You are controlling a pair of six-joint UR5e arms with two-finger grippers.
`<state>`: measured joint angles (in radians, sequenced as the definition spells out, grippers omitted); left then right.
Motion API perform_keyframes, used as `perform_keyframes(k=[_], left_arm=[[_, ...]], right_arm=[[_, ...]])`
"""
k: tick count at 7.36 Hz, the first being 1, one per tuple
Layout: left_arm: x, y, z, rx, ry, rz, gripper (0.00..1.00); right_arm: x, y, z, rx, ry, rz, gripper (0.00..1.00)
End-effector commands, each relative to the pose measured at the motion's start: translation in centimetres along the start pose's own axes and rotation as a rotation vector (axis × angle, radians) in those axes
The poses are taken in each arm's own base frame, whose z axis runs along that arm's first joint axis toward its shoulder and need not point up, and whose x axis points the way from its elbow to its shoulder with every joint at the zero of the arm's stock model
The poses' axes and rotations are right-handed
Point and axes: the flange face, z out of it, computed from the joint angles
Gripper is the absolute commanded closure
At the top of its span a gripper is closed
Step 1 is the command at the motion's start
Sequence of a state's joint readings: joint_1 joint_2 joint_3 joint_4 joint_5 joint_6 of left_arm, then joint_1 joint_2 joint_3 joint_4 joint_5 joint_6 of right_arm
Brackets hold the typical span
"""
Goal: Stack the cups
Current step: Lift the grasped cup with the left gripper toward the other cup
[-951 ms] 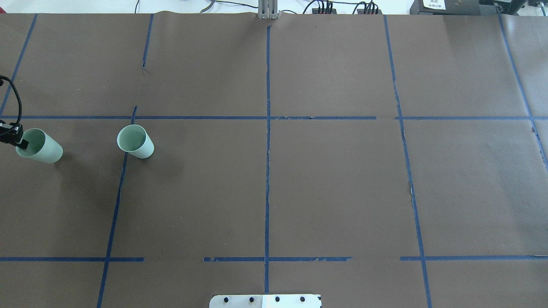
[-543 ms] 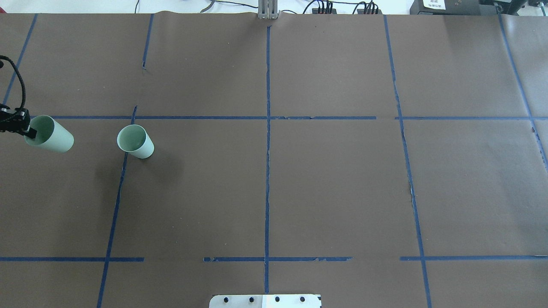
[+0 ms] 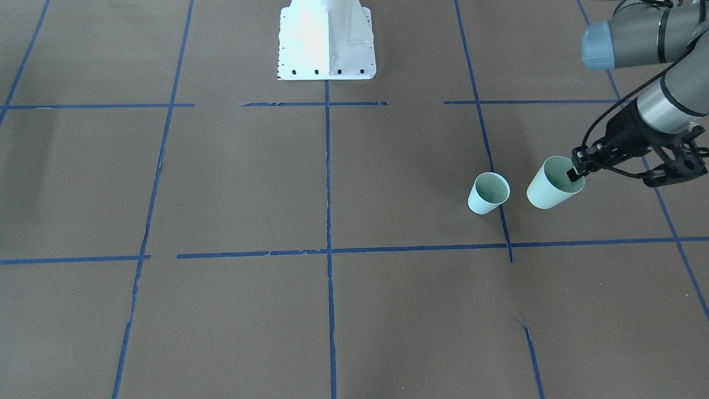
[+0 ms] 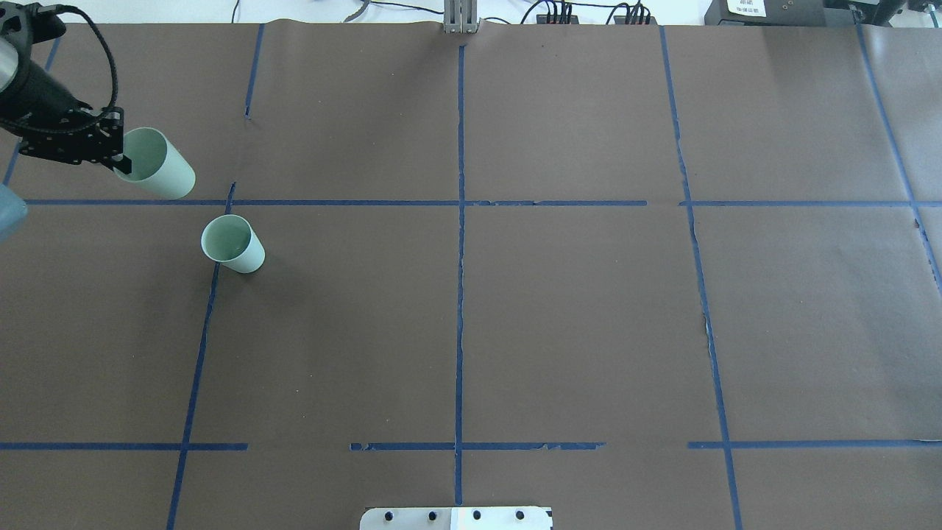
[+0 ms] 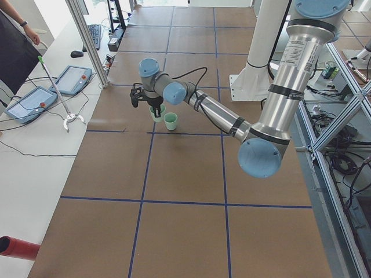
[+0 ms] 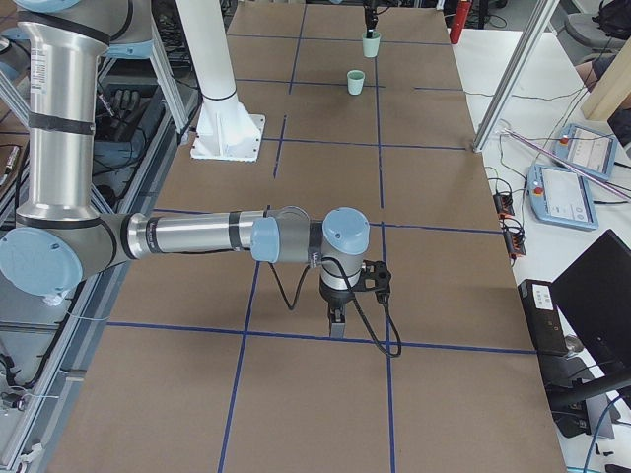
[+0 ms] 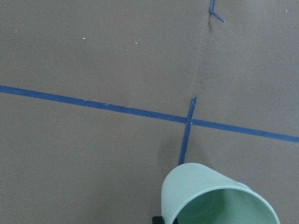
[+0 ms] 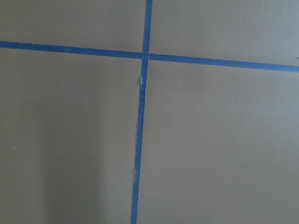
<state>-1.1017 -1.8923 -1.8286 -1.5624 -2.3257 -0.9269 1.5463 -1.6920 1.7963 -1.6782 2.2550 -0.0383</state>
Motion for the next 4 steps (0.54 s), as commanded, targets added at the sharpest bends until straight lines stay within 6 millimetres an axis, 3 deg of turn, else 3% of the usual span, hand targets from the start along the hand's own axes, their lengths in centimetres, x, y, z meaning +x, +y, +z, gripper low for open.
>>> perform_keyframes(k=[1, 4], left_arm=[[4.6, 1.4, 2.3, -0.011, -0.041, -0.001, 1.0], [4.5, 3.0, 3.3, -0.031, -0.048, 0.014, 1.0]], right_arm=[[0.1, 0.0, 0.0, 0.001, 0.0, 0.001, 0.0], [0.1, 0.0, 0.0, 0.001, 0.0, 0.001, 0.0]])
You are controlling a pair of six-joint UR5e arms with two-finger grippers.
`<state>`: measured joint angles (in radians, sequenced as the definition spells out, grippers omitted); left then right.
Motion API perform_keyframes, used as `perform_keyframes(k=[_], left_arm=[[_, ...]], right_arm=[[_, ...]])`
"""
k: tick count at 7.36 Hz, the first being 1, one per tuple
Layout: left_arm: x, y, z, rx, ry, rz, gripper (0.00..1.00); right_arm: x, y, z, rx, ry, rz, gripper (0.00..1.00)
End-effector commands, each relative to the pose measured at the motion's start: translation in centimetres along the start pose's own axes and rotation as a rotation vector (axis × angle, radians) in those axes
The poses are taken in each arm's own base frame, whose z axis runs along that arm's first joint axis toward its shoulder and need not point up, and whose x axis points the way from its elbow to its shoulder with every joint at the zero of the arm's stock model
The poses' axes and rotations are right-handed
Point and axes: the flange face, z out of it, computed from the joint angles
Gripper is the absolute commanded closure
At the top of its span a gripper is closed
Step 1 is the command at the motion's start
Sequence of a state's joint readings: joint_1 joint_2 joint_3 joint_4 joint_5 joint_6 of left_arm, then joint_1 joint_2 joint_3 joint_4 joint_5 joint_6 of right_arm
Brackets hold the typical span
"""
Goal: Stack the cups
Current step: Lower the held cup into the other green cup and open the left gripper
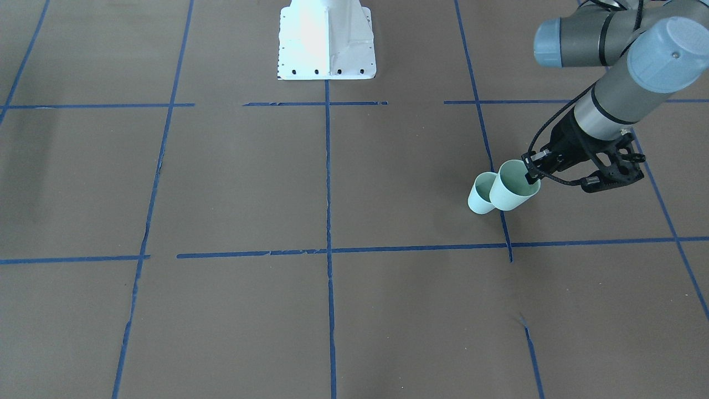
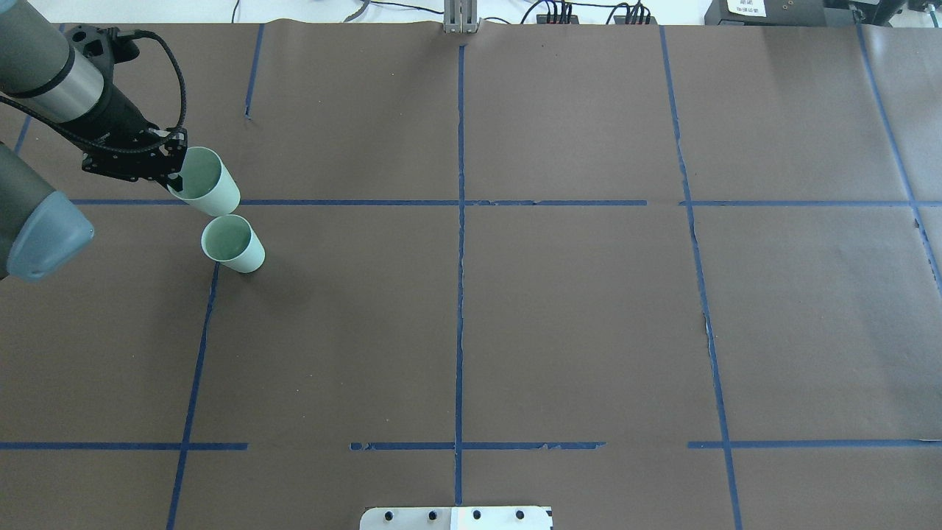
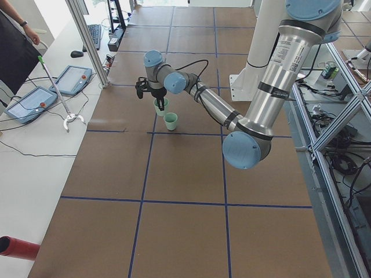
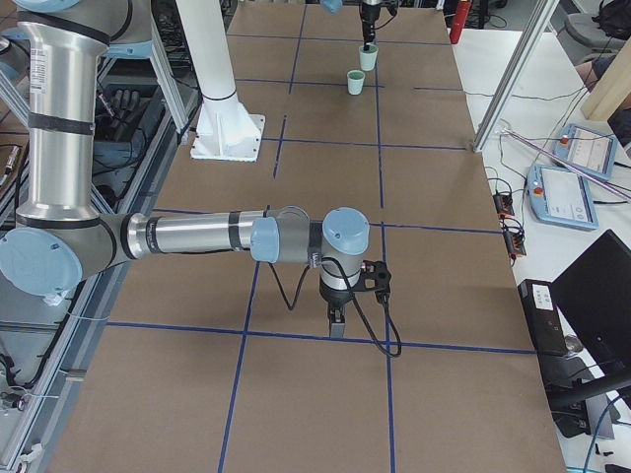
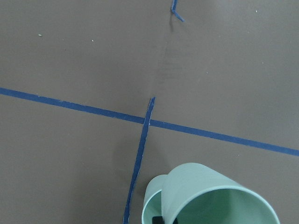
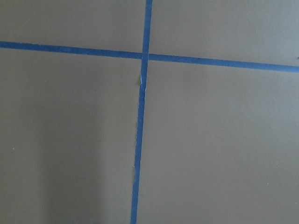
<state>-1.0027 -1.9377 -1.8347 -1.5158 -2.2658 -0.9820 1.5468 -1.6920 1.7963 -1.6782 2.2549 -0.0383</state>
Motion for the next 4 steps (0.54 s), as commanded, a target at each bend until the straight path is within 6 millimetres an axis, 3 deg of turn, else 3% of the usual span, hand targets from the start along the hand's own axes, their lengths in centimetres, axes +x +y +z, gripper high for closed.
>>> perform_keyframes(k=[1, 2, 4], left_arm=[[-1.0, 2.6, 0.8, -0.017, -0.005, 0.009, 1.0], [-1.5, 3.3, 1.0, 0.007, -0.026, 0.017, 1.0], [-0.7, 3.9, 2.3, -0.01, -0.034, 0.01, 1.0]], right_arm=[[0.0, 0.0, 0.0, 0.001, 0.0, 0.001, 0.0], [0.0, 0.0, 0.0, 0.0, 0.0, 0.0, 0.0], [0.0, 0.0, 0.0, 0.0, 0.0, 0.0, 0.0]])
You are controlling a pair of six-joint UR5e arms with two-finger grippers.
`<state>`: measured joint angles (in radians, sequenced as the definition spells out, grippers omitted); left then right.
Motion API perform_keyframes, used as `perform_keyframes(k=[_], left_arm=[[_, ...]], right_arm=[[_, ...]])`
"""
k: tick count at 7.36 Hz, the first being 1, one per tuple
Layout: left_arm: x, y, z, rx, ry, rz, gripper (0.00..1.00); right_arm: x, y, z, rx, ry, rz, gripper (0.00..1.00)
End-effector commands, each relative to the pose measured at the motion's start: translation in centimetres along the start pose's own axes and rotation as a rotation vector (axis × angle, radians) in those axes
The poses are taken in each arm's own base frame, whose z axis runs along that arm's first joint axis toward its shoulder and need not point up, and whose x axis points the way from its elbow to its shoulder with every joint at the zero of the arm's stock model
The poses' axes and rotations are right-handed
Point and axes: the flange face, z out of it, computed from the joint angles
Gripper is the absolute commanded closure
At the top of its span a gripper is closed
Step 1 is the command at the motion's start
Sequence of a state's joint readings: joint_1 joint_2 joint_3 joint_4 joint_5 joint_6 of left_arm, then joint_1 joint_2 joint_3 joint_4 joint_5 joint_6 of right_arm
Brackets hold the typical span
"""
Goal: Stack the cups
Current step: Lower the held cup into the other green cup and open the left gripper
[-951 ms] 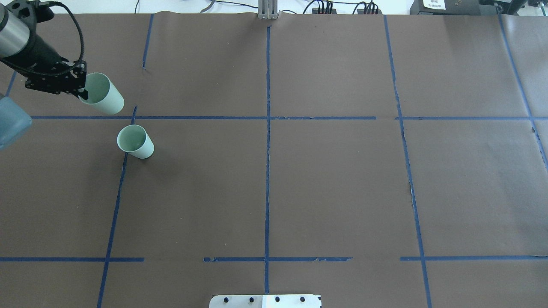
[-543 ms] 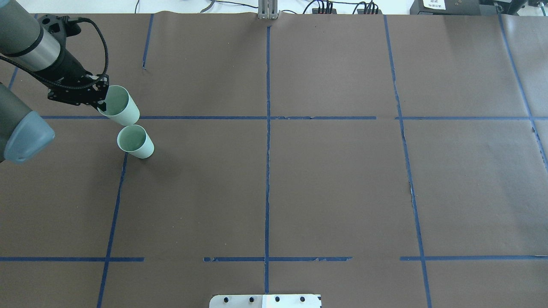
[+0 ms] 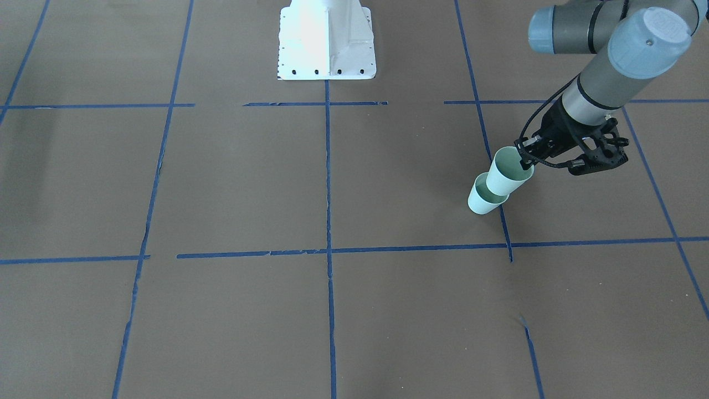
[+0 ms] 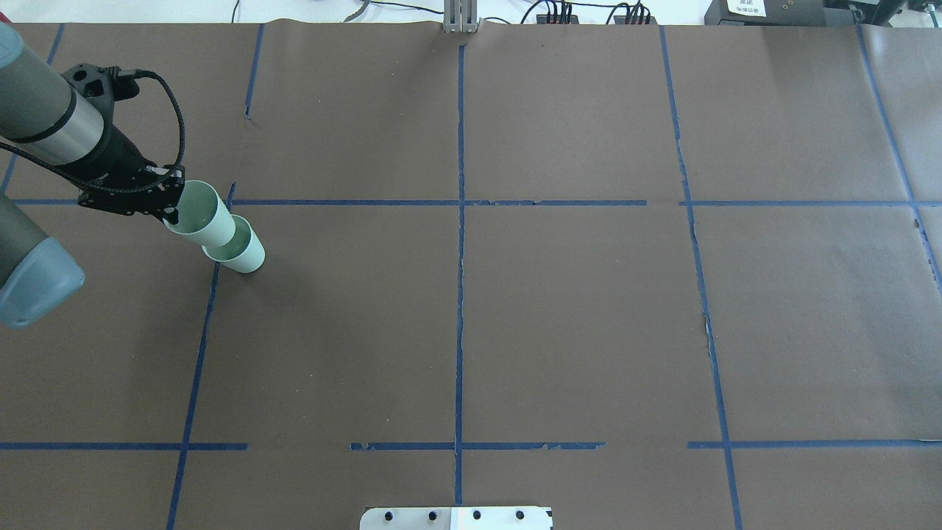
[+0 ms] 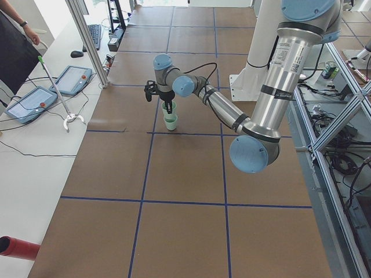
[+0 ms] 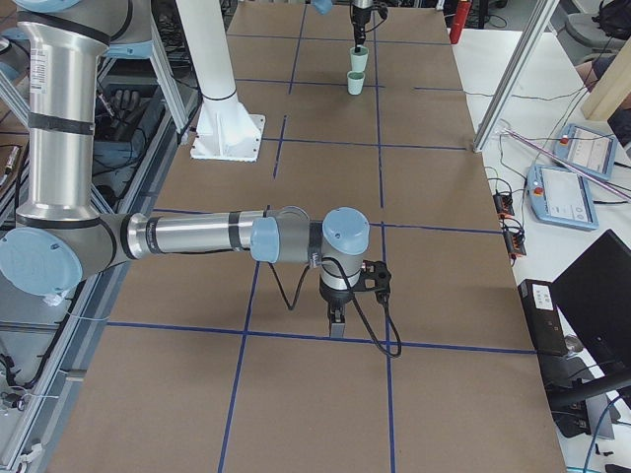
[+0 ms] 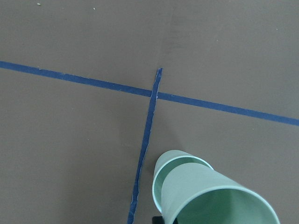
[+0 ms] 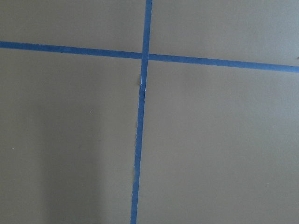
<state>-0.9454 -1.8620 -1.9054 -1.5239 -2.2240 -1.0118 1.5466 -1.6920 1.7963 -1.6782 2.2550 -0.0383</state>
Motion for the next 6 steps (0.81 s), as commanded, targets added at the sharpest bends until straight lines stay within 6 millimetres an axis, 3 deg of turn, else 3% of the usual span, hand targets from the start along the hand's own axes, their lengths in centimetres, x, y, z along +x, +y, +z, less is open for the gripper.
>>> perform_keyframes(k=[1, 2, 6], left_arm=[[0.7, 0.2, 0.6, -0.003, -0.004, 0.003, 1.0], [1.5, 0.0, 0.4, 0.0, 0.003, 0.012, 1.0], [0.6, -0.4, 1.4, -0.007, -0.009, 0.009, 1.0]], right_arm=[[0.0, 0.0, 0.0, 0.0, 0.0, 0.0, 0.0], [0.0, 0.0, 0.0, 0.0, 0.0, 0.0, 0.0], [0.0, 0.0, 0.0, 0.001, 0.0, 0.001, 0.0]])
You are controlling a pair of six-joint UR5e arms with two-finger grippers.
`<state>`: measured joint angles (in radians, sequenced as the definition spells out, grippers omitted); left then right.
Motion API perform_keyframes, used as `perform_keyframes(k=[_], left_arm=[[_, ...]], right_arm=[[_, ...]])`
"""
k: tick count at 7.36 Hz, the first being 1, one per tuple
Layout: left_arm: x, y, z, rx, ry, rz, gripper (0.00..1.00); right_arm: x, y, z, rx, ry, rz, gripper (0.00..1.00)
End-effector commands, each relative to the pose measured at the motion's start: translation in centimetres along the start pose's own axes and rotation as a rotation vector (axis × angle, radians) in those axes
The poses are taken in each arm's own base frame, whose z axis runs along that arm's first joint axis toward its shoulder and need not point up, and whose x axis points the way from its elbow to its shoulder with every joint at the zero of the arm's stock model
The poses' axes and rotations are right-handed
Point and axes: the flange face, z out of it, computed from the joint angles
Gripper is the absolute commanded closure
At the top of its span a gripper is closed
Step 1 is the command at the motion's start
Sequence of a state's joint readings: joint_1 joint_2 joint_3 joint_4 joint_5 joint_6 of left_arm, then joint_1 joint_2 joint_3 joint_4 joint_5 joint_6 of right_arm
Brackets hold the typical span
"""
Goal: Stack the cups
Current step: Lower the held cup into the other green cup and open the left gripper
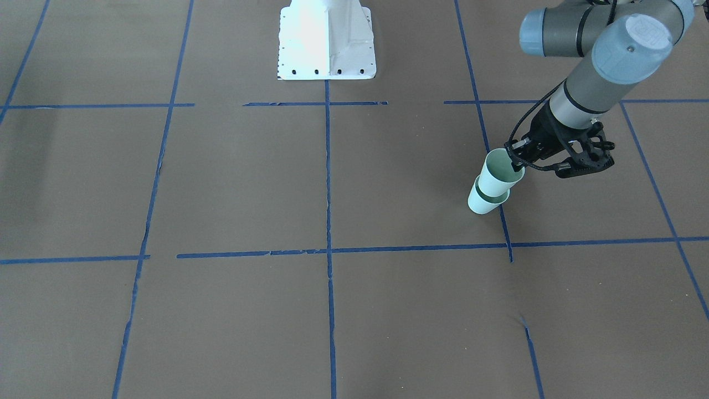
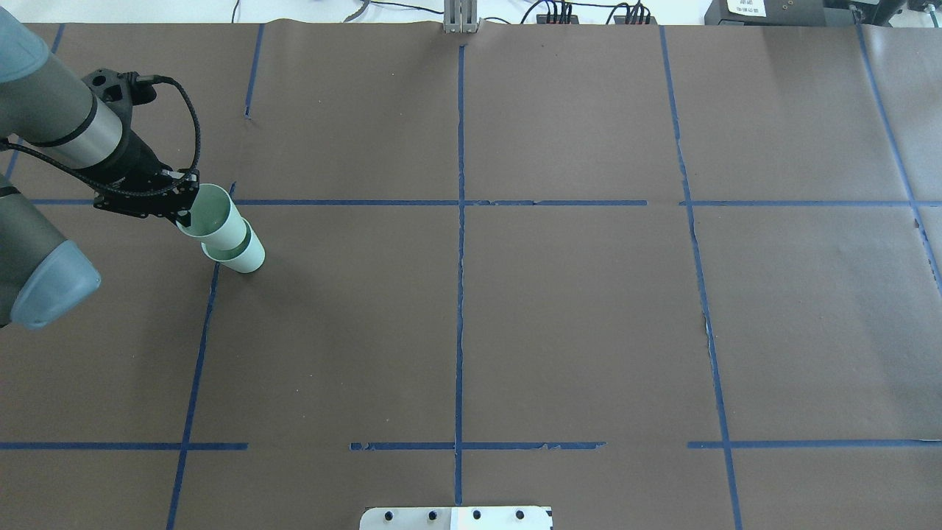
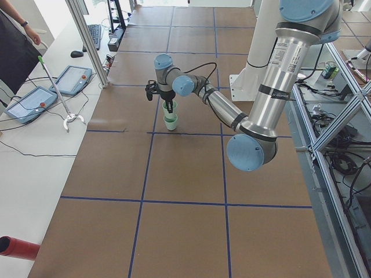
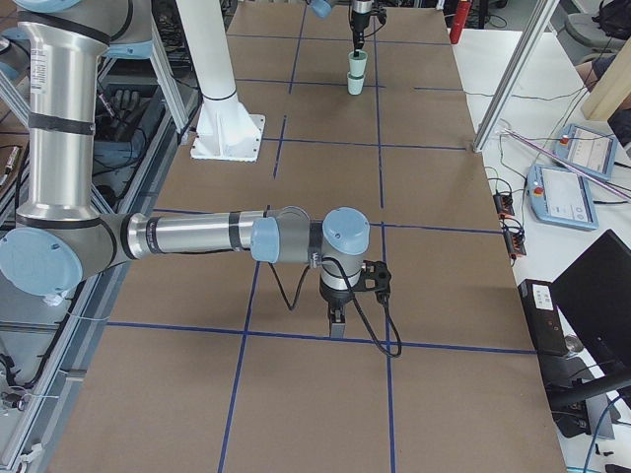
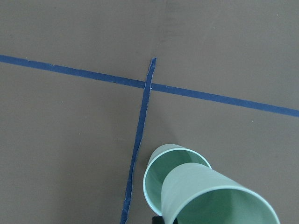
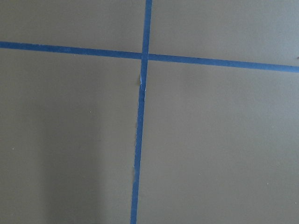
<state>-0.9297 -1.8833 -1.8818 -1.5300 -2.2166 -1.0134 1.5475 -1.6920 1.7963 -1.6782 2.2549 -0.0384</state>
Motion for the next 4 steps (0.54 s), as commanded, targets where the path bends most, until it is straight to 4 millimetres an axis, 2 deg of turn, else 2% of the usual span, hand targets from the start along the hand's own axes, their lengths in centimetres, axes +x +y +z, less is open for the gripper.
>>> perform_keyframes(k=[1, 4], left_arm=[[-0.47, -0.55, 0.97, 0.004, 0.009, 0.002, 1.0], [-0.72, -0.74, 1.51, 0.0, 0.004, -0.003, 1.0]], right_arm=[[-0.04, -0.01, 0.03, -0.001, 0.0, -0.001, 0.0], [-0.04, -0.01, 0.03, -0.001, 0.0, -0.001, 0.0]])
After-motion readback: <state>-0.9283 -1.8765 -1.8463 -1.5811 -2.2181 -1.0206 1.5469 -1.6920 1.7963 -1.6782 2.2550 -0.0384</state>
